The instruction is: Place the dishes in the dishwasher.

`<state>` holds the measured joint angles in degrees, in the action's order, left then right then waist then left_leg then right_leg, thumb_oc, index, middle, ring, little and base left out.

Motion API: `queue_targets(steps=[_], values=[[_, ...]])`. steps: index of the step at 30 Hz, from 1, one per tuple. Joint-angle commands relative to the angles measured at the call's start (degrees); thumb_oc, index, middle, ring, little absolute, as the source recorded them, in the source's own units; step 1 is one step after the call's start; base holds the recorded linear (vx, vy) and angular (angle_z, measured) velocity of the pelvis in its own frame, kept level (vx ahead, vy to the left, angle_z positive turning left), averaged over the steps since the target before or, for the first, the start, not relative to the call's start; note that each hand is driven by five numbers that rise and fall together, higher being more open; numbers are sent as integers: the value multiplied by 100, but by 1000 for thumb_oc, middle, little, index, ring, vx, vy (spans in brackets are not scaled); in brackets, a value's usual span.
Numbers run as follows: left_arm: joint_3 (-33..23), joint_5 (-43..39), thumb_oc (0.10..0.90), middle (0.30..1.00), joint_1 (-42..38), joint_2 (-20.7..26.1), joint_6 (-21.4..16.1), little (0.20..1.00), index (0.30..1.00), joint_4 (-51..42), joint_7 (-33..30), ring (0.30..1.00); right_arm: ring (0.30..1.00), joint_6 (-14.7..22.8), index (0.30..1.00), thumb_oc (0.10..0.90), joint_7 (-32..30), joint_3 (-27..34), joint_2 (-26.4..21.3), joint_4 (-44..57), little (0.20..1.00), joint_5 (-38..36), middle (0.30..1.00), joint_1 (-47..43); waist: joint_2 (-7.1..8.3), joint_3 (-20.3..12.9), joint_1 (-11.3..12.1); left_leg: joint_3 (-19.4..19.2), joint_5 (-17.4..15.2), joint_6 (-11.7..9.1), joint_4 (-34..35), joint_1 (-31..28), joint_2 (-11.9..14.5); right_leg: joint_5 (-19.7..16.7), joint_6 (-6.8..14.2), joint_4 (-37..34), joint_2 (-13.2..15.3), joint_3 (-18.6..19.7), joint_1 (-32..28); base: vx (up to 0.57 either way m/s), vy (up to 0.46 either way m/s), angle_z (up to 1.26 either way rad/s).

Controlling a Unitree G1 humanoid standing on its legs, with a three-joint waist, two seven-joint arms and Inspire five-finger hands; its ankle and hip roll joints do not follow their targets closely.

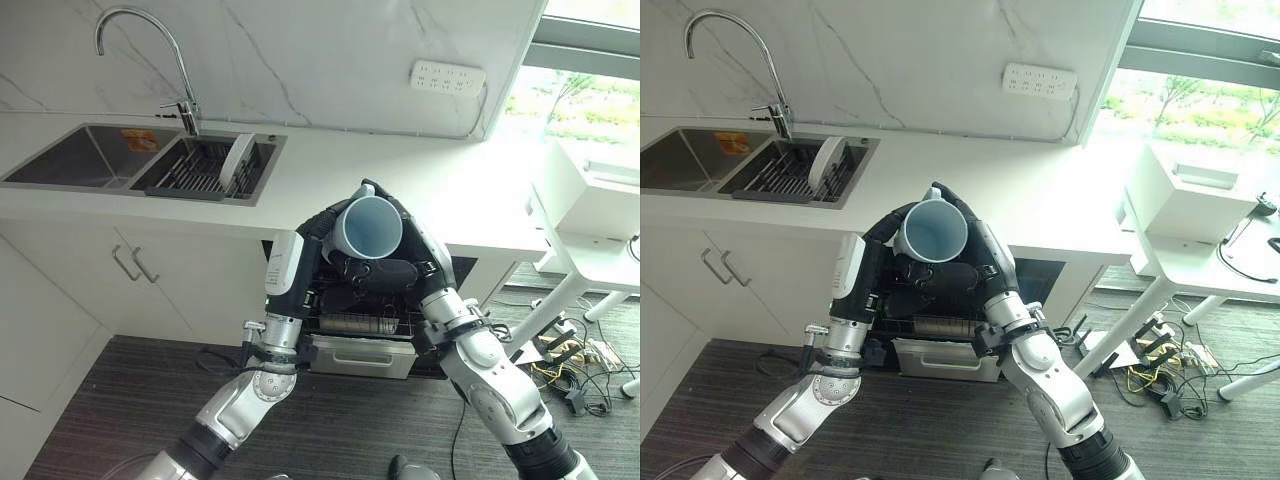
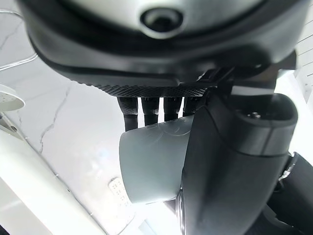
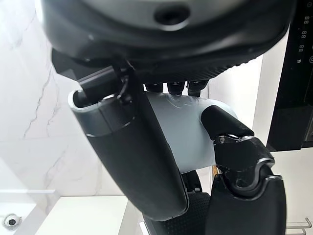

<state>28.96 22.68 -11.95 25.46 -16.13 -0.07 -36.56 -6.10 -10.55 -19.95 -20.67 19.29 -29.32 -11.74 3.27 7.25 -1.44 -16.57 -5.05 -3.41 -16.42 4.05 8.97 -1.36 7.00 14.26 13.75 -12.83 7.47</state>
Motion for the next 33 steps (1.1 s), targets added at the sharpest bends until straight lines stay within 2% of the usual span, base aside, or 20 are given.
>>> queue_targets(steps=[1, 4, 5, 6, 7, 25, 26, 27, 33], values=[[254, 80, 400, 300, -844, -182, -468, 300, 300, -596, 57, 300, 900, 933, 900, 800, -219, 330, 267, 528, 900, 224, 900, -1184, -46, -21, 38, 373, -1200, 67, -77, -320, -67, 1138, 209, 293, -225, -81, -380, 0, 0, 0], [296, 80, 400, 300, -856, -173, -496, 300, 300, -628, 104, 300, 900, 1006, 900, 800, -264, 343, 258, 537, 900, 258, 900, -1229, -53, -12, 37, 370, -1200, 68, -77, -316, -69, 1135, 208, 293, -224, -80, -376, 0, 0, 0], [309, 68, 400, 300, -863, -163, -508, 300, 300, -639, 124, 300, 658, 1040, 658, 638, -255, 345, 247, 539, 658, 294, 658, -1244, -56, -9, 38, 373, -1200, 68, -77, -313, -71, 1138, 207, 293, -225, -78, -376, 0, 0, 0], [323, 69, 400, 300, -868, -159, -511, 300, 300, -646, 125, 300, 319, 1054, 319, 413, -248, 336, 239, 550, 319, 310, 319, -1253, -60, -10, 36, 372, -1201, 67, -77, -313, -71, 1142, 206, 293, -225, -78, -377, 0, 0, 0], [334, 57, 400, 300, -875, -155, -499, 300, 300, -656, 139, 300, 300, 1071, 300, 400, -214, 325, 231, 561, 300, 336, 300, -1267, -63, -13, 36, 370, -1200, 66, -77, -313, -71, 1144, 204, 293, -226, -77, -379, 0, 0, 0], [281, -133, 400, 300, -857, -101, -443, 300, 300, -726, 270, 300, 300, 1207, 300, 400, -304, 361, 98, 525, 300, 816, 300, -1243, -87, -15, 40, 391, -1182, 55, -77, -285, -78, 1179, 181, 293, -258, -48, -387, 0, 0, 0], [256, -136, 483, 425, -840, -92, -425, 425, 425, -732, 258, 425, 300, 1196, 300, 400, -307, 377, 86, 520, 300, 813, 300, -1245, -91, -14, 39, 392, -1180, 53, -77, -284, -78, 1180, 179, 293, -261, -43, -385, 0, 0, 0], [224, -122, 800, 900, -826, -93, -417, 900, 900, -722, 226, 900, 300, 1201, 300, 400, -298, 392, 84, 500, 300, 830, 300, -1234, -92, -13, 39, 391, -1179, 52, -77, -283, -77, 1178, 178, 293, -262, -40, -382, 0, 0, 0], [-288, 155, 800, 900, -518, 102, -473, 900, 900, -768, -289, 900, 300, 1250, 300, 400, -263, 613, -51, 547, 300, 843, 300, -982, -113, 5, 58, 391, -1157, 31, -77, -279, -59, 1180, 158, 293, -271, -31, -375, 0, 0, 0]])
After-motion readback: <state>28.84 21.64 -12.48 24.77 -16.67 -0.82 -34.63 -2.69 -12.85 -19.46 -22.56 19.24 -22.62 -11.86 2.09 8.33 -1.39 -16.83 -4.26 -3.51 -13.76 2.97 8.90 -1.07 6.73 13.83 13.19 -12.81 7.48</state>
